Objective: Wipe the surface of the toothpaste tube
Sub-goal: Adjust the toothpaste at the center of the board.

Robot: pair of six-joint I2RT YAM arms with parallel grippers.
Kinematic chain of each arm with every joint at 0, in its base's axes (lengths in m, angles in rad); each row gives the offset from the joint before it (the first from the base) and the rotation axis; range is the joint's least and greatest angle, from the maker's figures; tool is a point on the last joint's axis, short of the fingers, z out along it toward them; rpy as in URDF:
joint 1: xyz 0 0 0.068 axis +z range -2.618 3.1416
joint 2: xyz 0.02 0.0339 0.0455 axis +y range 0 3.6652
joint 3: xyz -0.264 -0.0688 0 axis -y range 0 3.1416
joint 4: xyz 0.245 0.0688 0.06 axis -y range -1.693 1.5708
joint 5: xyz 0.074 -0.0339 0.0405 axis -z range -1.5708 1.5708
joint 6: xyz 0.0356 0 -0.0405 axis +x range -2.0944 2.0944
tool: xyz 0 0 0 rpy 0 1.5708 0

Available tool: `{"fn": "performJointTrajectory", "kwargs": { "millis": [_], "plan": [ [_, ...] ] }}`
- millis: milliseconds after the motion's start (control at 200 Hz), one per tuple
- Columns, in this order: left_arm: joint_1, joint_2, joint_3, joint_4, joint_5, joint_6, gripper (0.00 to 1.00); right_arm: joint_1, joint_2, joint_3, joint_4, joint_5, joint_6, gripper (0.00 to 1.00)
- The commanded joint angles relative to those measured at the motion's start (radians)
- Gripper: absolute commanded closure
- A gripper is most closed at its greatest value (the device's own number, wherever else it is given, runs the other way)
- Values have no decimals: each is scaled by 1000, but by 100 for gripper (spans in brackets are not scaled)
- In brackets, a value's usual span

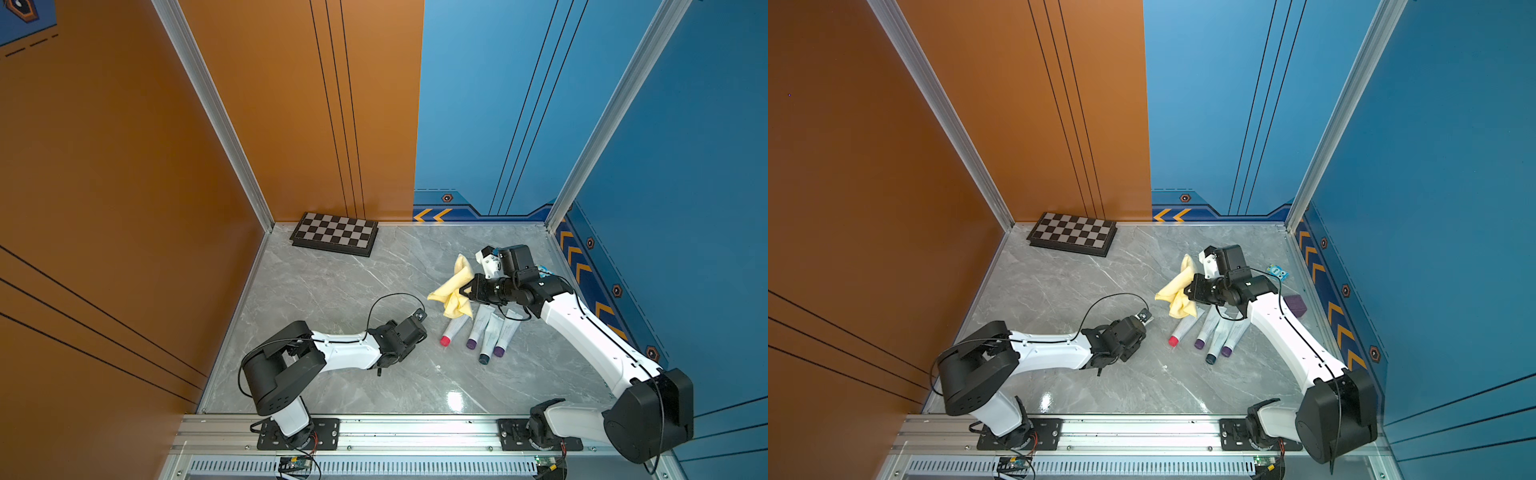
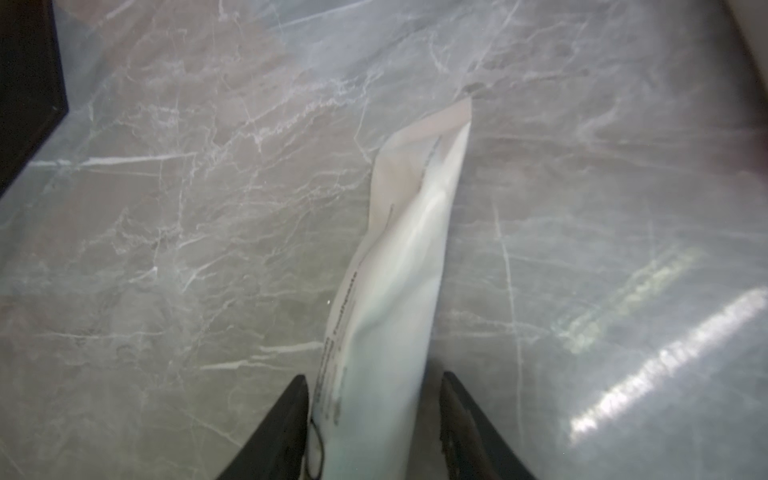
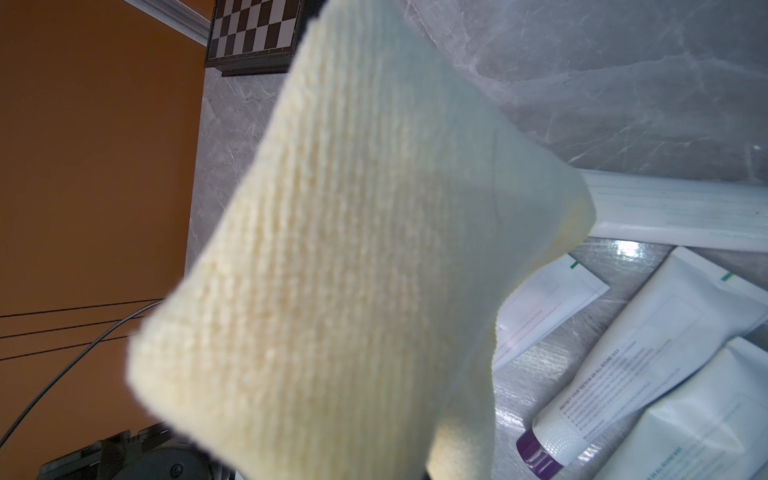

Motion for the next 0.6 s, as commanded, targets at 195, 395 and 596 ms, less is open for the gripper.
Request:
{"fn": "performJointTrajectory", "kwargs": {
  "millis": [195, 395, 596],
  "plan": [
    [7, 27, -11, -74, 66, 21, 64, -17, -51, -23, -21, -26, -14, 100],
    [59, -53, -62, -7, 226, 12, 69, -18, -58, -19, -24, -26, -8, 100],
    [223, -189, -142, 90, 619, -47, 70, -22, -58, -19, -26, -28, -6, 100]
  ]
}}
